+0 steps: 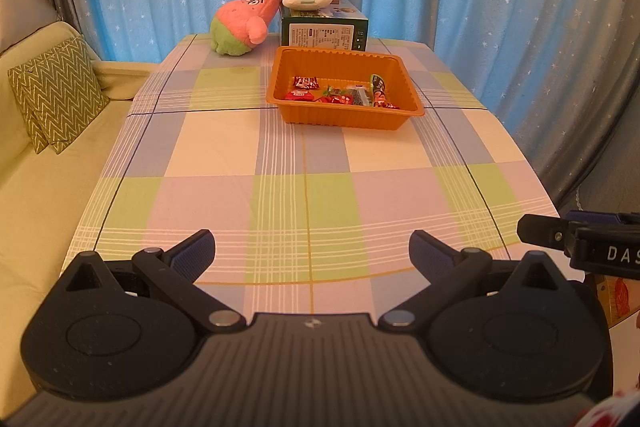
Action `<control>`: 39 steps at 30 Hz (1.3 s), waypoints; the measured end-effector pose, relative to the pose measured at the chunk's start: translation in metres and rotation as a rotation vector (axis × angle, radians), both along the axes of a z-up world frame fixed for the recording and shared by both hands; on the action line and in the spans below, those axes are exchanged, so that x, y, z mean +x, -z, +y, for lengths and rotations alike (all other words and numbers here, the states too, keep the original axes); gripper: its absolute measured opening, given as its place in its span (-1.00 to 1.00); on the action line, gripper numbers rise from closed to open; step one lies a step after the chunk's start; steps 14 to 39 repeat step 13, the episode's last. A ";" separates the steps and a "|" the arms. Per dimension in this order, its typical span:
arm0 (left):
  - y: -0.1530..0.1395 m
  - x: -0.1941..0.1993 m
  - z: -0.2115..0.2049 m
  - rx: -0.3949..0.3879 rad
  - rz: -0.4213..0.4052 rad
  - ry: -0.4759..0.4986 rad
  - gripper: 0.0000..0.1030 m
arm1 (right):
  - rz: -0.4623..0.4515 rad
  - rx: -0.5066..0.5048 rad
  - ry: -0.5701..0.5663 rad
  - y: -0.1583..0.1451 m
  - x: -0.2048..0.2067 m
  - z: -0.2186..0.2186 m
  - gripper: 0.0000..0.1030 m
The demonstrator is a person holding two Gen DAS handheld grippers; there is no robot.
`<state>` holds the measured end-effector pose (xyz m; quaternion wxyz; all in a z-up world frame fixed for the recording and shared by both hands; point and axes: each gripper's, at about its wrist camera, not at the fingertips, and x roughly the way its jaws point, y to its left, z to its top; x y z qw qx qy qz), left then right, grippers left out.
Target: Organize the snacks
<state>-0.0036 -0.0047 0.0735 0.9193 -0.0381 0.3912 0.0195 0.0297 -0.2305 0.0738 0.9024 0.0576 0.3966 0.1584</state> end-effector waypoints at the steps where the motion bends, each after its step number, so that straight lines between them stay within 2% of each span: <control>1: 0.000 0.001 0.000 0.000 -0.001 0.001 1.00 | 0.000 0.000 -0.001 0.000 0.000 0.000 0.35; 39: -0.002 0.002 -0.001 0.009 -0.007 0.014 1.00 | -0.005 -0.013 -0.008 -0.004 -0.001 0.002 0.35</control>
